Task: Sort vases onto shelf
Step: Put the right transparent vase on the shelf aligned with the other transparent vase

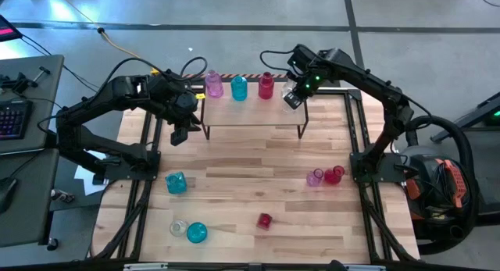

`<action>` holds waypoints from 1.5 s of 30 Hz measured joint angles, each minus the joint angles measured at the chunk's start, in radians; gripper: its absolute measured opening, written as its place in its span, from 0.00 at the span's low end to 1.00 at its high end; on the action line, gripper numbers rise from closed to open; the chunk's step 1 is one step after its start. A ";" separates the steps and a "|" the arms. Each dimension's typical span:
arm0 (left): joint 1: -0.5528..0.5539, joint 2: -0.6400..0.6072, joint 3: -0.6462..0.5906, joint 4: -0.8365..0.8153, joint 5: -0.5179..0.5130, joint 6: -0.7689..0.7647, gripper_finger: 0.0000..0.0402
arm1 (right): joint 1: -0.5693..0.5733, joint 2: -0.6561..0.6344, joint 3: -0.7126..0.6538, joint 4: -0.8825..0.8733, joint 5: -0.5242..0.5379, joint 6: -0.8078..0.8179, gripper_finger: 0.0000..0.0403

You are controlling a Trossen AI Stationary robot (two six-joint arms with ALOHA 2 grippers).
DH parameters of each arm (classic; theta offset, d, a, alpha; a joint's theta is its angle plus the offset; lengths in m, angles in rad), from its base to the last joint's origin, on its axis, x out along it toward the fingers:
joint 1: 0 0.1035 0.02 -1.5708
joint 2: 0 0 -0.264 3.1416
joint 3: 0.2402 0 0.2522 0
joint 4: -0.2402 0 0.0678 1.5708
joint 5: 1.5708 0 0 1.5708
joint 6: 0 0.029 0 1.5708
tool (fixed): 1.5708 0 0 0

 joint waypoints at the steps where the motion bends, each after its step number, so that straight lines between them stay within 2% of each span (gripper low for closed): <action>1: 0.000 0.000 0.000 0.000 0.000 0.000 0.26 | -0.004 0.004 0.002 0.003 -0.003 -0.006 0.00; 16: 0.000 0.000 0.000 0.000 0.000 0.000 0.26 | -0.030 0.015 0.003 0.003 0.027 -0.007 0.02; 36: 0.000 0.000 0.000 0.000 0.000 0.000 0.26 | -0.029 0.017 0.000 0.016 0.016 0.001 0.03; 45: 0.000 0.000 0.000 0.000 0.000 0.000 0.26 | -0.029 0.018 -0.001 0.019 0.039 0.012 0.11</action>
